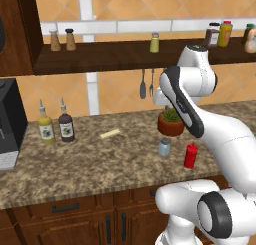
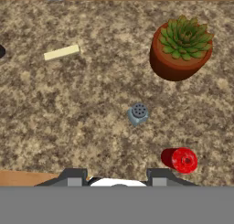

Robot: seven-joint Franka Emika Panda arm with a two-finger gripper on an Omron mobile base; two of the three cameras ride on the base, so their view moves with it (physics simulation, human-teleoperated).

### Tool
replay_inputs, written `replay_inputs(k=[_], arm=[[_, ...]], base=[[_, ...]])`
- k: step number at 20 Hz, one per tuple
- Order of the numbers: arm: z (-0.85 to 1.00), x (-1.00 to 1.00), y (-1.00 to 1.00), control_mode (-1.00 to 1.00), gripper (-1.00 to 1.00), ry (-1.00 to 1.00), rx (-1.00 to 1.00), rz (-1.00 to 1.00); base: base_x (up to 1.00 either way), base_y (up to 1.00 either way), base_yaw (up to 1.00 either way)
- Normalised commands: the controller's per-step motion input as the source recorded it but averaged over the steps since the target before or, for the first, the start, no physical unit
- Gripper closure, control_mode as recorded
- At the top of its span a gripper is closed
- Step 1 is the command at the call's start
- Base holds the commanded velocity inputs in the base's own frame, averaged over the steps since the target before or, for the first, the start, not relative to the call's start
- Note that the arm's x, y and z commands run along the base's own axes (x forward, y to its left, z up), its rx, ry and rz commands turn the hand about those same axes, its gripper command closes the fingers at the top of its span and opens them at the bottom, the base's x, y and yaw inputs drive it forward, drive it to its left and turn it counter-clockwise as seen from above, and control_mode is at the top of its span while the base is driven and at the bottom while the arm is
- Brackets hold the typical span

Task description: Put the shaker and condiment bottle from the counter next to their counterparts in the cabinet.

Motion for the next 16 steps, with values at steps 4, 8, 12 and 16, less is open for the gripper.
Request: replay_inputs(k=[4,8,12,16], arm=[[0.00,-0.15,0.00,-1.00,-1.00,0.00,0.00,-0.01],[-0.10,-0.02,0.00,-1.00,-1.00,0.00,0.00,0.00],[-0.08,-0.04,0.03,-1.00,-1.00,-0.15,-0.03,-0.25],[-0.42,-0.17,0.13,-1.00,-1.00,-0.15,-0.07,-0.40]], base=[[0.00,0.00,0.00],[0.00,0.00,0.00],[0.00,0.00,0.00],[0.00,0.00,0.00]])
